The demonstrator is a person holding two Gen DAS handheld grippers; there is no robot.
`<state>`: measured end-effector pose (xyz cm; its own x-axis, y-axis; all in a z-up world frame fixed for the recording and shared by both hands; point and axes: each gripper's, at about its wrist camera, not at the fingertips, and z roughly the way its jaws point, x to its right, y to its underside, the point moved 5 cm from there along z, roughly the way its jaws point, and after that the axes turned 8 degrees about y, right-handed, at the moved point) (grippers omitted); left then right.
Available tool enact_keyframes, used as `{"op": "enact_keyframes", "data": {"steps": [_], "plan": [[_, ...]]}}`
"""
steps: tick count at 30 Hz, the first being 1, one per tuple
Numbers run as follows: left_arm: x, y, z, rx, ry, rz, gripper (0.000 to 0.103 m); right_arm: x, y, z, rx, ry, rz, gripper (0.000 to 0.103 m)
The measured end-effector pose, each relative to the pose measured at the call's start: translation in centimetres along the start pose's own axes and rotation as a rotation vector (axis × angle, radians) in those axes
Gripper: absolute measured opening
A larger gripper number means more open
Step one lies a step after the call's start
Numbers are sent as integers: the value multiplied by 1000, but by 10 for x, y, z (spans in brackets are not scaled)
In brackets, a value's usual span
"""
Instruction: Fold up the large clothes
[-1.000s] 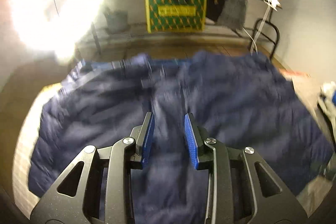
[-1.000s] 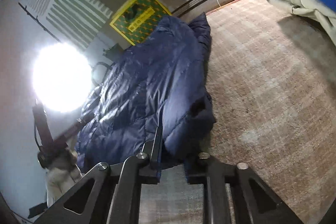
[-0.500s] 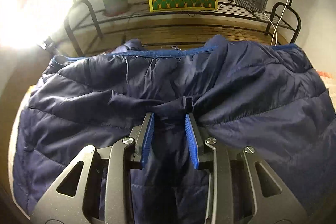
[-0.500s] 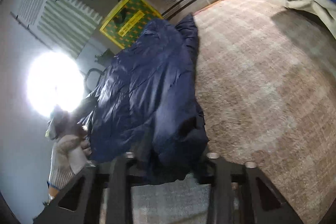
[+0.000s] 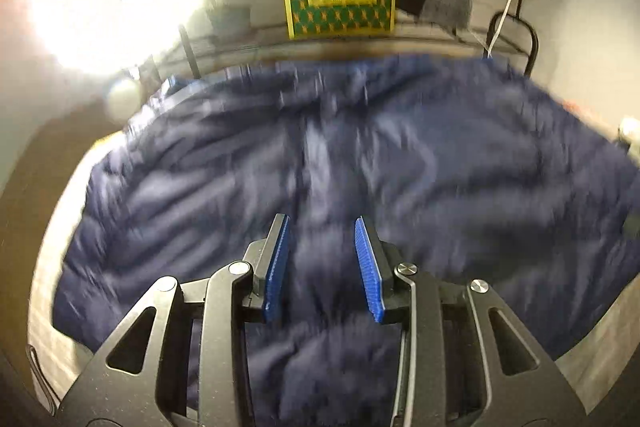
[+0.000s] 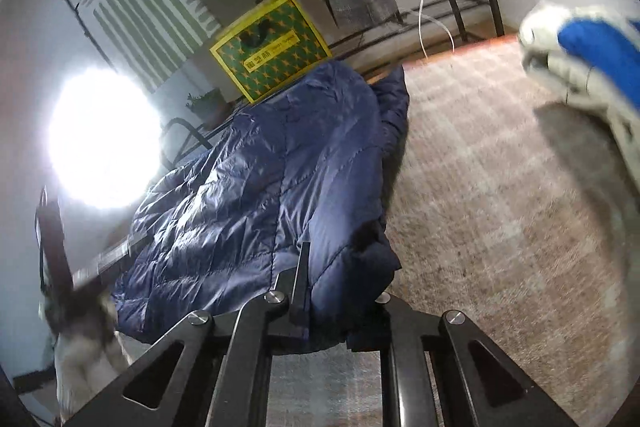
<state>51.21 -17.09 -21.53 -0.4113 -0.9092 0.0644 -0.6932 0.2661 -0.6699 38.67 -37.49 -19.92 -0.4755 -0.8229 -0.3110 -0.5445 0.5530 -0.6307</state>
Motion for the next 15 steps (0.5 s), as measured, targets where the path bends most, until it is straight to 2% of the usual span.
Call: {"op": "enact_keyframes", "data": {"steps": [4, 8, 9, 11, 15], "plan": [[4, 16, 7, 7, 1, -18, 34, -17, -8, -12, 34, 40, -60, 8], [-5, 16, -4, -14, 65, -66, 34, -38, -20, -25, 50, 60, -112, 8], [-11, 19, -18, 0, 104, -93, 34, -45, -24, -28, 55, 65, -129, 8], [-26, 22, -41, 38, 127, -121, 34, -62, -31, -36, 81, 85, -185, 7], [-87, 47, -115, 130, 114, -188, 34, -100, -42, -50, 138, 103, -303, 7]]}}
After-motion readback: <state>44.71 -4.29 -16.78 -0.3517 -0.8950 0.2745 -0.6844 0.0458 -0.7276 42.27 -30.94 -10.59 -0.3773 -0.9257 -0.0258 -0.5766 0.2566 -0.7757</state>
